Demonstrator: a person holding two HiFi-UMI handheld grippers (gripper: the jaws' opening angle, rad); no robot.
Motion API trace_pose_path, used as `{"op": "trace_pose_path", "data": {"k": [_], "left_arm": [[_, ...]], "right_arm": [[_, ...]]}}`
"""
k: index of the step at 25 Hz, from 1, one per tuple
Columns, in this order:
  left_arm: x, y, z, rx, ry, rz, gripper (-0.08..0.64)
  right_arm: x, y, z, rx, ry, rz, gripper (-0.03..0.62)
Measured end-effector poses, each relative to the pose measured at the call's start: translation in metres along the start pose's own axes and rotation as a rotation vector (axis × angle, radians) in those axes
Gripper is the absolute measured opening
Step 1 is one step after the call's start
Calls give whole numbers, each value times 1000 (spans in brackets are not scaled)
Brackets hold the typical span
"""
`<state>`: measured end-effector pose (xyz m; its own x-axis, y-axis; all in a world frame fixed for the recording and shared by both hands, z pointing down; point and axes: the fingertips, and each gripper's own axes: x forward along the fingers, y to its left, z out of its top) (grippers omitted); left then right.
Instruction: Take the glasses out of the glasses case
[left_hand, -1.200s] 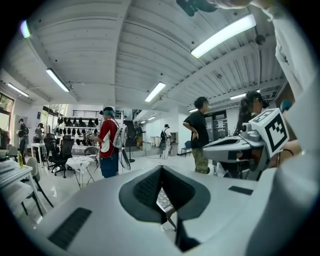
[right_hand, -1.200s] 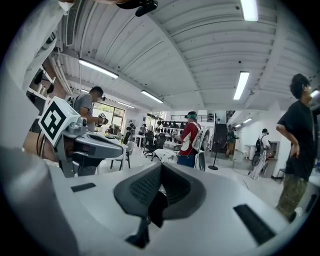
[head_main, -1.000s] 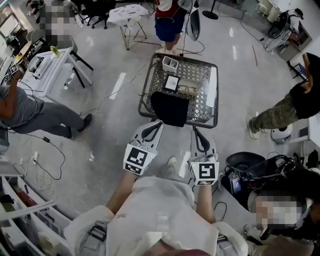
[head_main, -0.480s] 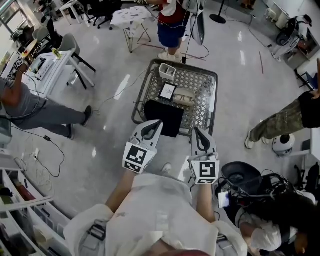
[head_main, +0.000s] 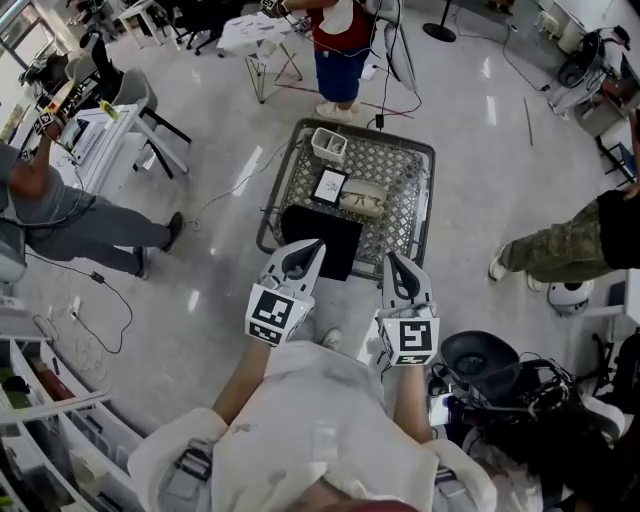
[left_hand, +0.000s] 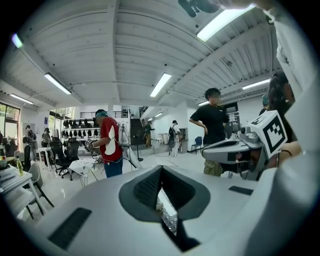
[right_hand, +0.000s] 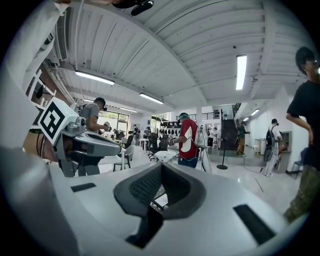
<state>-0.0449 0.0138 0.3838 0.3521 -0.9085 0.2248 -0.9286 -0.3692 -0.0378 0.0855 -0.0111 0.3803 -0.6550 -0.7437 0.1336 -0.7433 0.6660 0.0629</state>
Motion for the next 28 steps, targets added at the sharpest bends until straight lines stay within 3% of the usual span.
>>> {"op": "trace_pose_path", "data": {"k": [10, 21, 28], "left_arm": [[48, 28, -5, -23, 0, -32, 12], [117, 83, 13, -5, -22, -142, 12], [153, 114, -1, -20, -22, -220, 12]], "right_arm": [[42, -21, -6, -6, 24, -23, 6], [114, -49, -4, -4, 59, -117, 6], [154, -54, -18, 7, 99, -166, 6]]}}
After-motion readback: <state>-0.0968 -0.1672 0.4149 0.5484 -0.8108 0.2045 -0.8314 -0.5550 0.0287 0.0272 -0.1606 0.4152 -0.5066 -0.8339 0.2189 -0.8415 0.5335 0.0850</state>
